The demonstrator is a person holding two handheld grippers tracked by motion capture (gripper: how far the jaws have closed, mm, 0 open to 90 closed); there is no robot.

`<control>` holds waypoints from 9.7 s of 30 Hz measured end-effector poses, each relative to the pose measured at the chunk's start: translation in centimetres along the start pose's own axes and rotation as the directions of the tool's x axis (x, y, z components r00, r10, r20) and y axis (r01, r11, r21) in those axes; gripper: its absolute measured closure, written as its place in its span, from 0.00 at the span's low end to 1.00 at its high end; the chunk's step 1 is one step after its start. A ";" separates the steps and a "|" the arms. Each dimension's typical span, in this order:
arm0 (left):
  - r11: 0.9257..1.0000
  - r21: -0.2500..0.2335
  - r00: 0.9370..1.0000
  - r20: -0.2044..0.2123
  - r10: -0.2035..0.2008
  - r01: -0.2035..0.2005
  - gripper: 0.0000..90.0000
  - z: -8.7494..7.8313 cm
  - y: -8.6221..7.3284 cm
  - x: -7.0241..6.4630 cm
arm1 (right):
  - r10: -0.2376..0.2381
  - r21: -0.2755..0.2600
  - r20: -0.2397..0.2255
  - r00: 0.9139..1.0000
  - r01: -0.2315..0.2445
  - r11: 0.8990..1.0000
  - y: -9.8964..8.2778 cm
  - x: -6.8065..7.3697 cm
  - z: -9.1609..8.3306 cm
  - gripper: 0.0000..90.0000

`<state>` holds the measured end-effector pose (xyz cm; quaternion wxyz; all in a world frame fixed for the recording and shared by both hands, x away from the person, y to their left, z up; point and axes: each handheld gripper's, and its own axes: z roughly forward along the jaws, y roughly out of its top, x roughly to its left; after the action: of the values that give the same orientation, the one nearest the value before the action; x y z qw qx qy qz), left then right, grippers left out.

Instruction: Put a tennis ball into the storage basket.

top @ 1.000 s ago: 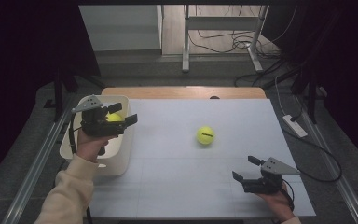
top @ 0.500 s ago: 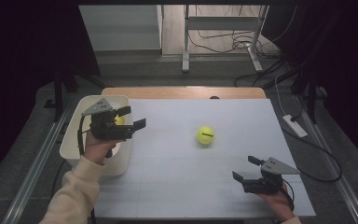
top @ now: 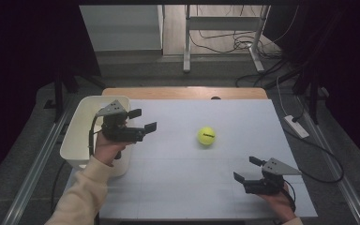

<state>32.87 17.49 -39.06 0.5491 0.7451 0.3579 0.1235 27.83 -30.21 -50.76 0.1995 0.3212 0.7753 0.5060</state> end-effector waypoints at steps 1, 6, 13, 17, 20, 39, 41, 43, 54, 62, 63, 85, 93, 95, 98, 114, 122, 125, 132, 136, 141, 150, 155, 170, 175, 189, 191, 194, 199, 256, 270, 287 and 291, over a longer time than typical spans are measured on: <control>1.000 0.003 1.000 0.002 -0.001 0.001 0.15 0.2 0.0 0.0 | 0.002 0.000 -0.001 1.000 -0.002 1.000 0.0 0.0 0.0 0.11; 1.000 0.019 1.000 0.004 0.003 -0.003 0.15 0.7 0.1 -0.4 | 0.003 -0.001 -0.001 1.000 -0.003 1.000 0.0 0.0 0.0 0.11; 0.999 0.046 1.000 0.027 0.006 -0.007 0.14 2.1 0.1 -0.6 | 0.014 -0.006 -0.003 1.000 -0.014 1.000 0.2 -0.2 0.2 0.11; 0.998 0.057 0.999 0.035 0.007 -0.009 0.14 2.7 0.0 -0.7 | 0.012 -0.004 0.000 1.000 -0.012 1.000 0.2 -0.2 0.3 0.11; 0.998 0.059 0.999 0.044 0.011 -0.014 0.14 3.1 0.0 -0.9 | 0.012 -0.008 0.004 1.000 -0.012 1.000 0.2 -0.2 0.2 0.11; 0.993 0.113 0.998 0.062 0.017 -0.024 0.14 6.2 -0.1 -1.3 | 0.009 -0.007 0.010 1.000 -0.009 1.000 0.2 -0.3 0.3 0.12; 0.992 0.122 0.998 0.059 0.020 -0.027 0.14 6.6 -0.1 -1.3 | 0.007 -0.003 0.009 1.000 -0.007 1.000 0.1 -0.2 0.3 0.12; 0.991 0.130 0.998 0.062 0.018 -0.026 0.14 7.0 -0.2 -1.3 | 0.008 -0.005 0.009 1.000 -0.008 1.000 0.1 -0.2 0.2 0.12; 0.986 0.167 0.996 0.084 0.011 -0.025 0.14 9.2 -0.3 -1.5 | 0.011 -0.007 0.007 1.000 -0.011 1.000 0.1 -0.2 0.0 0.12; 0.984 0.176 0.995 0.095 0.006 -0.023 0.14 10.4 -0.4 -1.7 | 0.005 -0.006 0.015 1.000 -0.005 1.000 0.2 -0.1 0.1 0.12; 0.984 0.179 0.995 0.096 0.008 -0.025 0.14 10.5 -0.4 -1.8 | 0.006 -0.008 0.013 1.000 -0.006 1.000 0.2 -0.1 0.1 0.12; 0.973 0.226 0.995 0.100 0.015 -0.038 0.14 14.2 -0.3 -1.9 | 0.000 -0.007 0.011 1.000 0.000 1.000 0.1 0.0 0.0 0.12; 0.967 0.247 0.995 0.097 0.030 -0.054 0.15 15.2 -0.4 -2.0 | 0.000 -0.005 0.010 1.000 0.000 1.000 0.1 0.0 0.0 0.12; 0.966 0.254 0.995 0.096 0.032 -0.055 0.14 15.4 -0.5 -2.0 | 0.000 -0.005 0.009 1.000 0.000 1.000 0.1 0.0 0.0 0.12; 0.965 0.255 0.995 0.097 0.029 -0.053 0.14 15.7 -0.5 -2.0 | 0.002 -0.009 0.007 1.000 -0.002 1.000 0.1 0.0 0.1 0.12; 0.960 0.270 0.995 0.091 0.046 -0.069 0.14 17.8 -1.0 -2.1 | -0.003 -0.010 0.002 1.000 0.003 1.000 0.2 -0.1 0.3 0.12; 0.961 0.270 0.995 0.092 0.039 -0.063 0.14 18.5 -0.9 -2.2 | -0.004 -0.009 0.002 1.000 0.004 1.000 0.2 0.0 0.3 0.12; 0.959 0.277 0.996 0.087 0.037 -0.060 0.14 18.9 -1.0 -2.1 | -0.005 -0.006 0.003 1.000 0.005 1.000 0.2 0.0 0.3 0.12; 0.958 0.286 0.996 0.093 0.000 -0.026 0.14 19.6 -1.2 -1.8 | -0.005 -0.004 0.002 1.000 0.005 1.000 0.2 -0.1 0.4 0.12; 0.956 0.294 0.995 0.096 -0.008 -0.021 0.15 20.1 -1.2 -1.8 | -0.001 -0.006 0.002 1.000 0.001 1.000 0.2 -0.1 0.4 0.12; 0.952 0.306 0.996 0.092 -0.006 -0.023 0.14 20.7 -1.2 -2.0 | -0.002 -0.004 0.001 1.000 0.002 1.000 0.2 -0.1 0.5 0.12; 0.950 0.312 0.996 0.094 0.002 -0.031 0.11 21.6 -1.2 -2.2 | -0.004 -0.003 -0.003 1.000 0.004 1.000 0.2 -0.1 0.5 0.12; 0.949 0.313 0.996 0.088 0.003 -0.031 0.09 22.2 -1.4 -2.3 | -0.005 -0.002 -0.002 1.000 0.005 1.000 0.2 -0.1 0.5 0.12; 0.942 0.332 0.995 0.096 0.012 -0.043 0.09 23.5 -2.0 -2.7 | -0.005 -0.001 -0.003 1.000 0.005 1.000 0.2 -0.1 0.6 0.12; 0.936 0.350 0.995 0.101 0.008 -0.044 0.08 24.1 -2.4 -2.9 | -0.006 -0.001 -0.003 1.000 0.006 1.000 0.2 -0.1 0.6 0.12; 0.902 0.429 0.997 0.073 0.022 -0.052 0.25 25.5 -3.6 -2.7 | -0.007 0.001 -0.003 1.000 0.007 1.000 0.2 -0.1 0.6 0.12; 0.902 0.429 0.998 0.066 0.019 -0.046 0.28 25.4 -3.5 -2.5 | -0.008 0.000 -0.003 1.000 0.008 1.000 0.2 -0.1 0.6 0.12; 0.900 0.433 0.997 0.067 0.024 -0.051 0.29 25.4 -3.5 -2.6 | -0.007 0.000 -0.003 1.000 0.007 1.000 0.2 -0.1 0.6 0.12; 0.896 0.436 0.997 0.047 0.063 -0.077 0.29 25.2 -3.3 -2.9 | -0.007 -0.001 -0.001 1.000 0.007 1.000 0.2 -0.1 0.6 0.12; 0.963 0.256 0.995 0.085 0.059 -0.080 0.29 18.4 0.9 -3.8 | -0.002 -0.018 0.020 1.000 0.002 1.000 0.3 -0.2 0.3 0.12; 0.973 0.205 0.993 0.069 0.093 -0.105 0.29 16.0 1.5 -4.4 | -0.001 -0.019 0.021 1.000 0.001 1.000 0.3 -0.2 0.3 0.12; 0.984 0.158 0.995 0.062 0.074 -0.083 0.29 13.8 1.5 -4.2 | -0.001 -0.017 0.025 1.000 0.002 1.000 0.3 -0.2 0.3 0.12; 0.985 0.152 0.995 0.062 0.078 -0.087 0.29 13.3 1.4 -4.2 | -0.003 -0.017 0.026 1.000 0.004 1.000 0.3 -0.1 0.3 0.12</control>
<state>38.15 4.77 -41.84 0.4940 0.8026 0.3199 0.0974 28.23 -30.01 -50.64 0.2131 0.3247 0.7689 0.5080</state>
